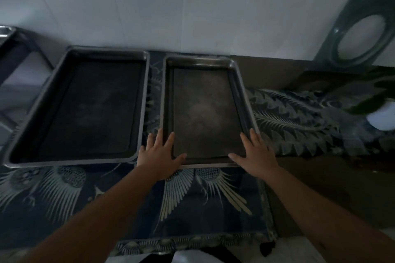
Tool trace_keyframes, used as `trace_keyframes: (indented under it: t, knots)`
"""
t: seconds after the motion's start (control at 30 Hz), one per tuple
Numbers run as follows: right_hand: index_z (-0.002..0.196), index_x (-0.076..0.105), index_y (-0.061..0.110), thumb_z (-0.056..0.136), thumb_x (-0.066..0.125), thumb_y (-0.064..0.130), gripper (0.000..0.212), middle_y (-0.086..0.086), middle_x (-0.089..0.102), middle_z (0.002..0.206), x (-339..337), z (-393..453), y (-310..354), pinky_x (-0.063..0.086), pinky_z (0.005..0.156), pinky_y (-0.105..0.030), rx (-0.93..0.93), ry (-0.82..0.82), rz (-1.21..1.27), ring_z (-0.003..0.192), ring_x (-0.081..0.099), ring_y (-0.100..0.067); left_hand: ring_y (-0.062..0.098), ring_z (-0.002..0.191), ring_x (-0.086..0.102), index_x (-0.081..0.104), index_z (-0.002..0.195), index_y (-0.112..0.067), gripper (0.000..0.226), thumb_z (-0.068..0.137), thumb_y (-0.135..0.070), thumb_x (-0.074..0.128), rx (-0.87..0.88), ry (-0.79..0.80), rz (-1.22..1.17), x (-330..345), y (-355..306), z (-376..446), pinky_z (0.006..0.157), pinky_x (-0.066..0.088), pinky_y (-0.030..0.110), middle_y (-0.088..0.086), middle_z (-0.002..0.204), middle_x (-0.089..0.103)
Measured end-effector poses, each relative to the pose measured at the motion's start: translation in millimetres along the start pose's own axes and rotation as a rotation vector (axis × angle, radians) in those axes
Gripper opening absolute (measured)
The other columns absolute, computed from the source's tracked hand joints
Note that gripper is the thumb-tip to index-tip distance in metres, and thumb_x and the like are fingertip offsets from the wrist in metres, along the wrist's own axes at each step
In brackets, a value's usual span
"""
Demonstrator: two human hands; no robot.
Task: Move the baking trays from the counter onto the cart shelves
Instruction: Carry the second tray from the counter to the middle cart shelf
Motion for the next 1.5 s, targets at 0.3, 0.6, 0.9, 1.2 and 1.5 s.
trace_keyframes:
  t: [0.3,0.6,0.9,1.2,1.5]
  knots:
    - [0.156,0.007,0.024,0.091,0.045,0.066,0.087,0.000,-0.007,0.165,4,93,-55,0.021,0.118,-0.046,0.023,0.036,0.188,0.150,0.007,-0.025,0.027,0.155,0.009,-0.004,0.160,-0.017,0.097,0.093,-0.064,0.048,-0.175,-0.041,-0.285,19,-3,71,0.121,0.024,0.051,0.007,0.169,0.005]
    - [0.145,0.034,0.011,0.096,0.055,0.034,0.058,-0.014,0.045,0.143,34,124,-71,0.042,0.099,-0.039,0.137,-0.271,0.607,0.125,0.049,-0.030,0.033,0.134,0.048,0.022,0.155,-0.017,0.072,0.097,-0.038,0.059,-0.356,-0.275,-0.657,35,-2,107,0.100,0.046,0.045,0.011,0.157,0.036]
    - [0.123,0.058,0.009,0.103,0.033,0.044,0.048,-0.003,0.056,0.092,46,135,-88,0.036,0.082,-0.032,0.406,-0.162,1.011,0.079,0.051,-0.010,0.021,0.079,0.058,0.065,0.104,-0.010,0.044,0.103,-0.045,0.038,-0.686,-0.320,-0.884,41,17,124,0.076,0.041,0.039,-0.003,0.081,0.058]
    - [0.087,0.065,0.003,0.100,0.043,0.041,0.046,-0.017,0.061,0.079,37,109,-91,0.051,0.075,-0.045,0.396,-0.215,1.027,0.074,0.059,-0.030,0.038,0.100,0.065,0.072,0.100,-0.012,0.058,0.101,-0.058,0.037,-0.630,-0.206,-0.927,22,13,101,0.098,0.050,0.053,0.018,0.105,0.070]
    - [0.083,0.065,0.012,0.099,0.043,0.047,0.044,-0.018,0.061,0.076,3,46,-118,0.043,0.063,-0.035,0.336,-0.145,1.025,0.073,0.061,-0.033,0.032,0.074,0.067,0.072,0.092,-0.012,0.054,0.093,-0.060,0.049,-0.694,-0.225,-1.094,22,-13,18,0.065,0.053,0.041,0.025,0.092,0.071]
Point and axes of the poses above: each hand's wrist, its own z-axis towards the middle knuckle, its own x-axis out of the palm, y = z × x, the point moved 1 cm from there along z, towards the middle knuckle
